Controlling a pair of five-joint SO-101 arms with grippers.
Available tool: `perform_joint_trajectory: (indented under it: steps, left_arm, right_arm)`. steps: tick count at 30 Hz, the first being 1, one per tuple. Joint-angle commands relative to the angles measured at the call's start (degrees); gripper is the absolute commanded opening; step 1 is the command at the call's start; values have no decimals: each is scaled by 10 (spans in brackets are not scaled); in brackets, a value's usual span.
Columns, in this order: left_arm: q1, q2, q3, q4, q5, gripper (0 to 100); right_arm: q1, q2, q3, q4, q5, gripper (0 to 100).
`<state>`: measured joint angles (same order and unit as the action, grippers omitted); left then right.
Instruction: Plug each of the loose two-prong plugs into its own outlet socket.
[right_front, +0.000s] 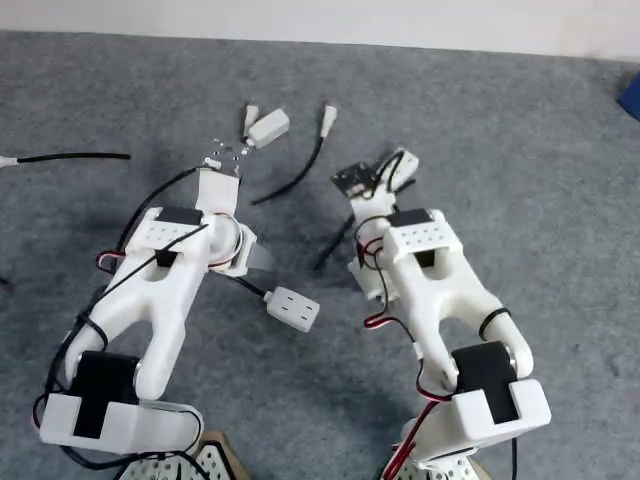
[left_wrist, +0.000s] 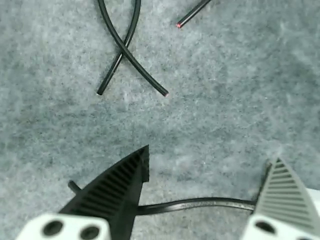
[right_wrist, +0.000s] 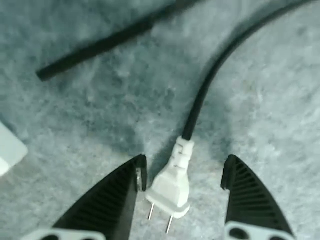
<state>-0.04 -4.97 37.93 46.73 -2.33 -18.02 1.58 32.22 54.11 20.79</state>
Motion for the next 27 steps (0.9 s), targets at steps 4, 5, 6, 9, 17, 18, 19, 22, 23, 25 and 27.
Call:
perform_joint_trajectory:
  steps: [4,5,6,9,17,18,19,22,23,25,27]
  left_arm:
    - [7,-22,-2,5,3,351]
    - [7,-22,-2,5,3,351]
    - [7,-22,-2,5,3,351]
    - [7,-21,-2,5,3,351]
    - [7,-18,-2,5,3,351]
    - [7,-18,-2,5,3,351]
    - [7,-18,-2,5,3,351]
    - [7,-18,-3,6,3,351]
    - [7,-18,-3,6,3,351]
    - [7,-18,-3,6,2,351]
    - [7,-18,-3,6,2,351]
  right_arm:
    - [-4,-7,3,-7,3,241]
    - [-4,-7,1,-7,3,241]
    - [-4,-7,-1,-8,3,241]
    - [-4,-7,-2,-26,5,241]
    - [-4,23,-7,-65,6,241]
    - [-4,37,-17,-65,6,241]
    - [-4,55,-29,-65,6,241]
    - [-4,106,-47,-62,6,241]
    - [-4,119,-51,-62,6,241]
    - [-4,133,-59,-63,5,241]
    - [-4,134,-68,-61,4,213]
